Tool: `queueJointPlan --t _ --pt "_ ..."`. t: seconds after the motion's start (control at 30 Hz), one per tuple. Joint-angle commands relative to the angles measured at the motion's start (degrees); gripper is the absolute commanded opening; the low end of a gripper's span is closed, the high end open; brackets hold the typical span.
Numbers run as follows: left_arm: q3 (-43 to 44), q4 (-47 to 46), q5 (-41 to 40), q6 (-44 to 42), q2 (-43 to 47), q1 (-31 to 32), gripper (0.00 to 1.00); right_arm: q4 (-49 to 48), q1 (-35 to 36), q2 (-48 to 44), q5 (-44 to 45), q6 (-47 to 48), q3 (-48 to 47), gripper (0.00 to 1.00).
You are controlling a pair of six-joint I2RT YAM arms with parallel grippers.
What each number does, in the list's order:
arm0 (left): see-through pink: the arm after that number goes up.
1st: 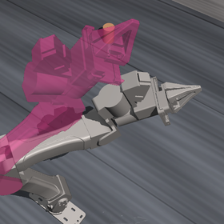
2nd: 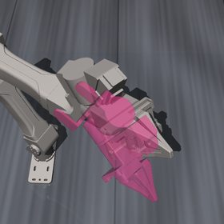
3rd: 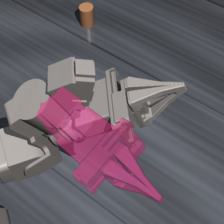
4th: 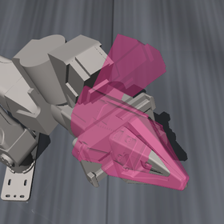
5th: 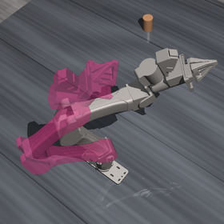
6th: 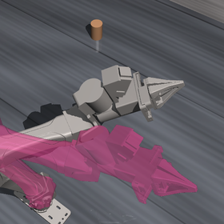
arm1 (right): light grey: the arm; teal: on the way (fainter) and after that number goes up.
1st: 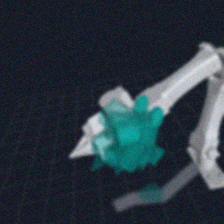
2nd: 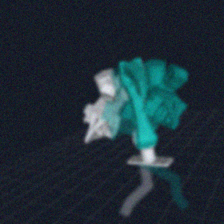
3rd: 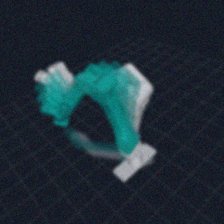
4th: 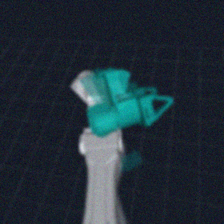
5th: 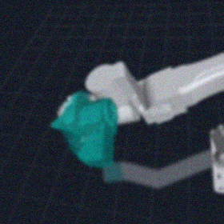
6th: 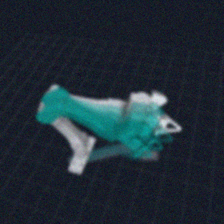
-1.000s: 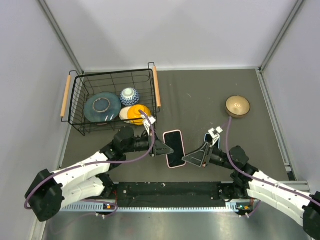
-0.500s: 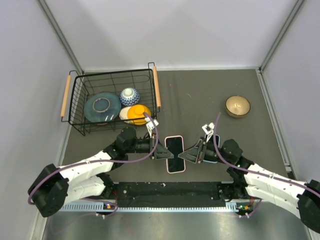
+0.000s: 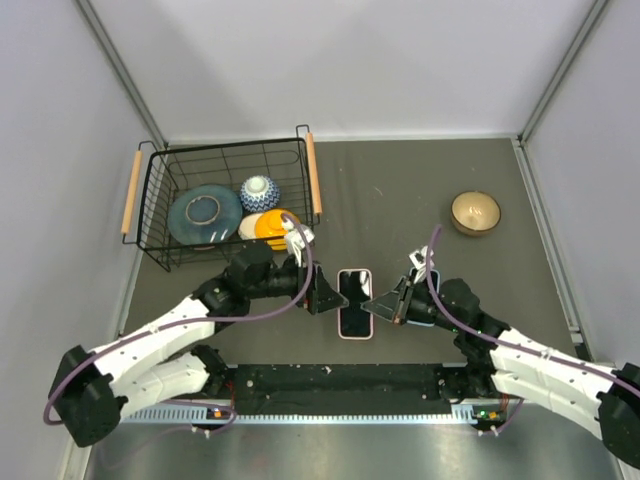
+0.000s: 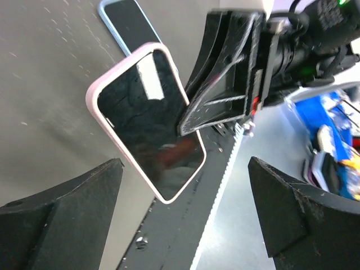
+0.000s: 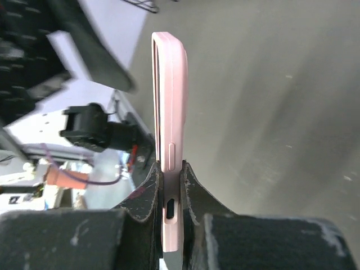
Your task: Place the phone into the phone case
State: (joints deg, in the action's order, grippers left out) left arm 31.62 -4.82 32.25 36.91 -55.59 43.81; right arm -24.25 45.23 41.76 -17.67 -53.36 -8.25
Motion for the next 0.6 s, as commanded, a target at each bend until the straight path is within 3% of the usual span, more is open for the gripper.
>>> queueJointPlan --t 0.0,0.23,0.43,0.57 --pt "6.79 14.47 -13.24 -10.61 5.14 -0.04 0.99 8.77 -0.23 -0.1 8.17 2.03 -3.43 0.0" --pt "7.41 19.58 -24.59 -13.79 13.92 -0.13 0.99 7.13 -4.01 13.42 7.13 -0.68 -6.16 0.0" --pt "5.39 21.51 -28.64 -15.46 19.29 -0.13 0.99 2.19 -5.15 22.92 7.12 -4.03 -6.34 0.0" --pt "4.86 22.39 -29.88 -16.25 19.91 -0.13 0.99 4.99 -5.59 24.69 10.19 -4.21 -6.69 0.08"
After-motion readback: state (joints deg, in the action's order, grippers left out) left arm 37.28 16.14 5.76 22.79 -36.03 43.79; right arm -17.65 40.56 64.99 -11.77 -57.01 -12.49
